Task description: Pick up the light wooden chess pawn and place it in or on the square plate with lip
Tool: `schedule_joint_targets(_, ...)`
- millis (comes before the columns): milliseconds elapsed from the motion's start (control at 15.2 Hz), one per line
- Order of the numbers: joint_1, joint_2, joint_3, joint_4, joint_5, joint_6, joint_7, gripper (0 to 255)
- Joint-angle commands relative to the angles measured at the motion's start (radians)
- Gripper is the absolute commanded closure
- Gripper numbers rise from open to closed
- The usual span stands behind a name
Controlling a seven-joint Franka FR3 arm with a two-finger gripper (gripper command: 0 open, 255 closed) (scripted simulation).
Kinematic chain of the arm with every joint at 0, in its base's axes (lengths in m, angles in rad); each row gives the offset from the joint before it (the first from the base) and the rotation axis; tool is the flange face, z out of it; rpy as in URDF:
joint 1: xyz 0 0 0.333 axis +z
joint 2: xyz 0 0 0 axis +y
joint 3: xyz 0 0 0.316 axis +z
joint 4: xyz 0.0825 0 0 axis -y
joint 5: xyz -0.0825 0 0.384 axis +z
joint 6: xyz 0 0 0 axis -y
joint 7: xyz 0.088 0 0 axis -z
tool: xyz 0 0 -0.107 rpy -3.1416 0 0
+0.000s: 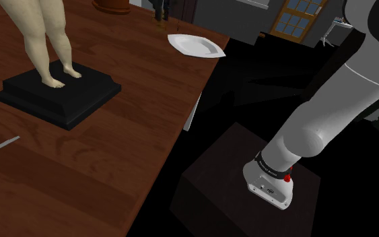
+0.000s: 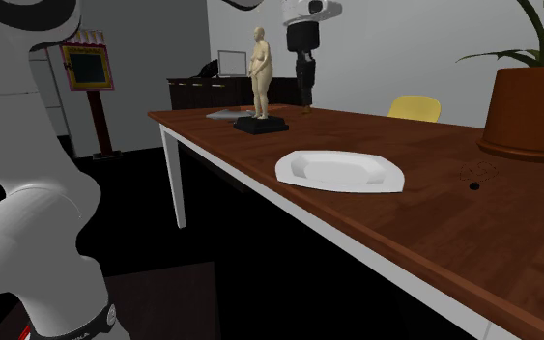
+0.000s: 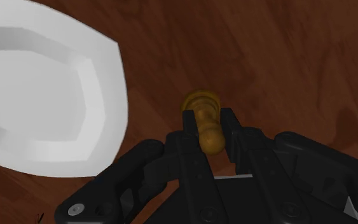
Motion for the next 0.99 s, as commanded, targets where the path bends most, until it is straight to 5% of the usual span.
schedule_joint_targets(0,-0.023,-0.032,-0.030,-0.030,0.012,0.004,-0.056,255)
schedule_joint_targets(924,-0.148,-0.151,-0.229,-0.157,0.035,0.031,-0.380,255)
